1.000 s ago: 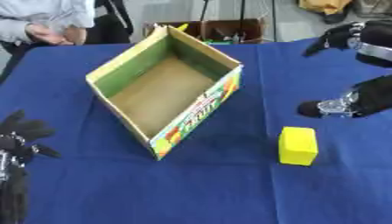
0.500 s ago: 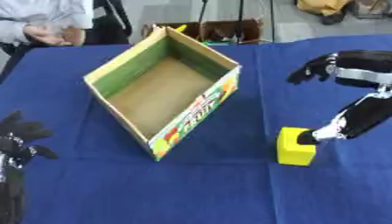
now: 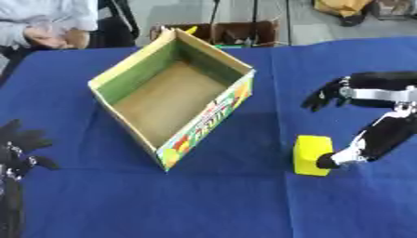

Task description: Pick up objects on the table and place them in the box.

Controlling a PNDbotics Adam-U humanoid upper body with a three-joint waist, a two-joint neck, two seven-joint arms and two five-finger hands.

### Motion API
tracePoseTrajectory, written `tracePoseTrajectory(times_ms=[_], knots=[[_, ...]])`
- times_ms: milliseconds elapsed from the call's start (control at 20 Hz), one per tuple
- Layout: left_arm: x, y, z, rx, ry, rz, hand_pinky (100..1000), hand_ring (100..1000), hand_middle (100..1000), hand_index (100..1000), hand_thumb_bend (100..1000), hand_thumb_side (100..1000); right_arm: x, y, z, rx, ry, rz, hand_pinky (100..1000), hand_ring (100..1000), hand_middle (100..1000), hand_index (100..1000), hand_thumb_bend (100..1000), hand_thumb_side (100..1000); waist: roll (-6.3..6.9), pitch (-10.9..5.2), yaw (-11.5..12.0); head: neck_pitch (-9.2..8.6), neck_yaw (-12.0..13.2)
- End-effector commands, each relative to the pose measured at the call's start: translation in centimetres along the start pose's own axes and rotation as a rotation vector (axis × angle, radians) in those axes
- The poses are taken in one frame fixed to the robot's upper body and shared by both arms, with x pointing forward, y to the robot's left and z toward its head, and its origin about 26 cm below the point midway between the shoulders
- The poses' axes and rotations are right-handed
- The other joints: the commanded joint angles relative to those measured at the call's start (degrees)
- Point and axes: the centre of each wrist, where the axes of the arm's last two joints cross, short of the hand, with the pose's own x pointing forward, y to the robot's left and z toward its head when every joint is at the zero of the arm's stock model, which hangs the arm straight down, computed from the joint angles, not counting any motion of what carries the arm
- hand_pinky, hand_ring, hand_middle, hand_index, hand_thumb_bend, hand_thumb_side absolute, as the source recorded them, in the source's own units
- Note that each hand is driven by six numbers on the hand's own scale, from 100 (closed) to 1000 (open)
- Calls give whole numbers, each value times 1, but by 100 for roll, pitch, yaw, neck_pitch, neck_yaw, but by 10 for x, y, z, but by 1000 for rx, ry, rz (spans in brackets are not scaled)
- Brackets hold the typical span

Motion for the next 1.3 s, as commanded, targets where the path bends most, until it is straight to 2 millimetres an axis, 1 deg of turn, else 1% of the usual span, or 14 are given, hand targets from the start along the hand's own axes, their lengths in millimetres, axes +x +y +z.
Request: tracePoseTrajectory(times_ms=[50,550,700,800,850,1000,1150,1200,1250,1300], knots=[[6,3,-4,-6,-26,-10,443,677,674,902,100,983,-4,-2,2,4,36,9,808,865,775,911,522,497,-10,-123,18,-89,-26],[6,2,-4,-8,-26,-5,443,677,674,902,100,984,-11,15,-14,50,125,16,800,859,774,892,438,494,15,-97,33,-98,-80],[6,2,-4,-8,-25,-5,443,677,674,902,100,984,-14,19,-17,63,145,25,796,850,767,883,424,497,19,-95,38,-100,-88],[6,2,-4,-8,-25,-4,443,677,674,902,100,984,-15,21,-19,68,150,30,793,847,747,870,424,498,22,-92,35,-97,-92],[6,2,-4,-8,-25,-4,442,677,674,902,100,984,-15,21,-19,68,150,32,792,845,736,860,420,494,23,-91,33,-96,-93],[6,1,-4,-9,-24,-4,443,677,674,902,100,984,-13,19,-18,60,145,35,778,829,640,797,415,484,27,-90,26,-92,-95],[6,1,-3,-9,-23,-3,442,677,674,901,100,984,-11,16,-16,45,142,33,764,807,565,732,387,465,29,-91,27,-90,-95],[6,1,-3,-9,-23,-3,442,677,674,902,100,984,-10,14,-14,38,143,32,759,796,546,707,349,450,29,-92,27,-93,-97],[6,1,-3,-8,-23,-3,443,677,674,902,100,984,-10,13,-14,32,144,29,758,793,543,703,343,448,29,-93,27,-95,-98],[6,1,-3,-8,-23,-3,443,677,674,901,100,984,-9,12,-12,23,146,24,746,773,516,667,290,432,28,-93,25,-96,-97]])
